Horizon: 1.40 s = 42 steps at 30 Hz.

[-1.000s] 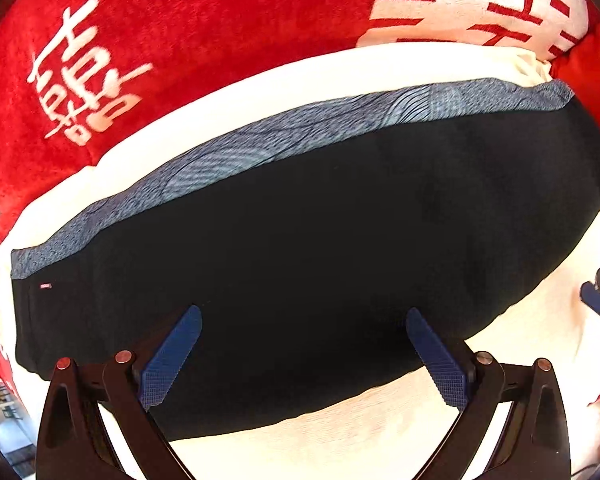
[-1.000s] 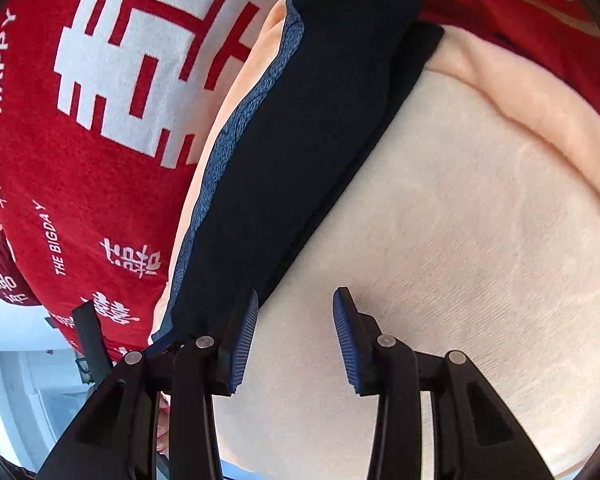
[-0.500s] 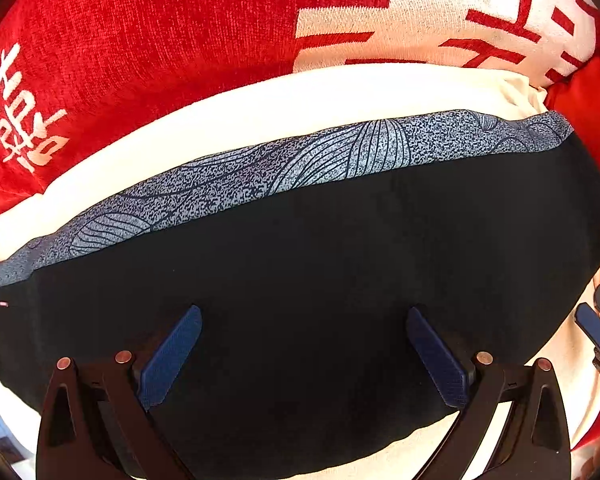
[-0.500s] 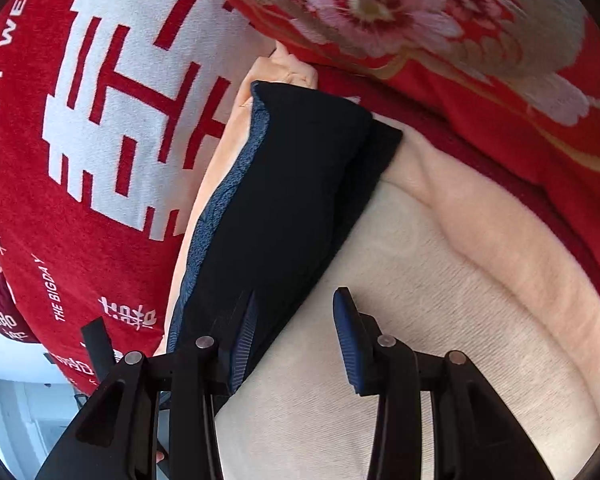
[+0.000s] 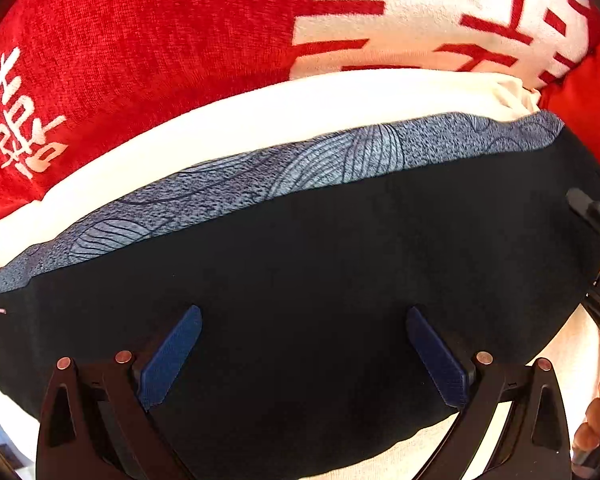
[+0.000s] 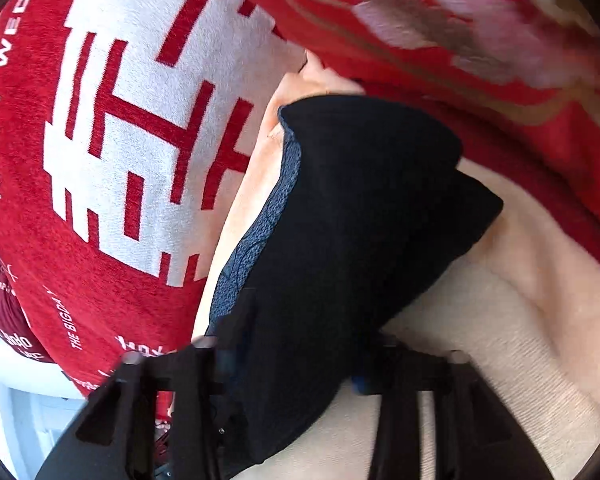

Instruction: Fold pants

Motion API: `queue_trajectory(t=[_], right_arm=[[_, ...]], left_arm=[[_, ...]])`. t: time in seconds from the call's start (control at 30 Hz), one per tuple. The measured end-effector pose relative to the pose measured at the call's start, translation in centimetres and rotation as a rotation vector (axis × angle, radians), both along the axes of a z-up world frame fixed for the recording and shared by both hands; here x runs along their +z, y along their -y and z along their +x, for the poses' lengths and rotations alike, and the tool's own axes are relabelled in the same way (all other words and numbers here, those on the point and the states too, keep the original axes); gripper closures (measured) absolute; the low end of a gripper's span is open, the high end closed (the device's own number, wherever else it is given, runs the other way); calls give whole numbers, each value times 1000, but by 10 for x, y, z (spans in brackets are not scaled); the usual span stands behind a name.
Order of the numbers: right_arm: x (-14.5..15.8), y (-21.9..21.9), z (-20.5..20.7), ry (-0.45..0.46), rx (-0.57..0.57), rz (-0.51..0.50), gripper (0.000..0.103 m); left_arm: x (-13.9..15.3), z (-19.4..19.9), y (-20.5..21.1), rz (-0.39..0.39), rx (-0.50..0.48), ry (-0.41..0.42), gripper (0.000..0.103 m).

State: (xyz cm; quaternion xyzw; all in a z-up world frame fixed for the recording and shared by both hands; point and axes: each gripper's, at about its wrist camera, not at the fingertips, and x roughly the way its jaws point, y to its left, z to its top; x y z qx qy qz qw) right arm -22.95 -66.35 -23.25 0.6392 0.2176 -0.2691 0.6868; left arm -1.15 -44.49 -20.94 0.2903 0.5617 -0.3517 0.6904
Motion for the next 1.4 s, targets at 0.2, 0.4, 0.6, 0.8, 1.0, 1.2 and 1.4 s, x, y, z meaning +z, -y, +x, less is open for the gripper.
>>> queue_trajectory(t=[0.2,0.4,0.6,0.8,1.0,1.2,1.4], right_arm=[[43,-10,8,32,98,-102,89],[73,-32,31,-5,173,-187,89],[107,-59,62,-85,261,-296,89],[142,-107,108,-236,372,-434,89],[144,-185,183,-405,534,-589,83],[76,-290,280,-693,779,-728,65],[80,-367,291,-722,955,-837,46]], left_arm=[[34,5,1,-134,15,28,33],[-1,-24,11,-165,-86,58,31],[2,-6,5,-196,-97,-40,31],[18,24,-26,-264,-97,-190,28],[52,92,-116,-270,3,-129,16],[50,168,-219,-142,119,-79,12],[41,218,-296,-50,264,-50,12]])
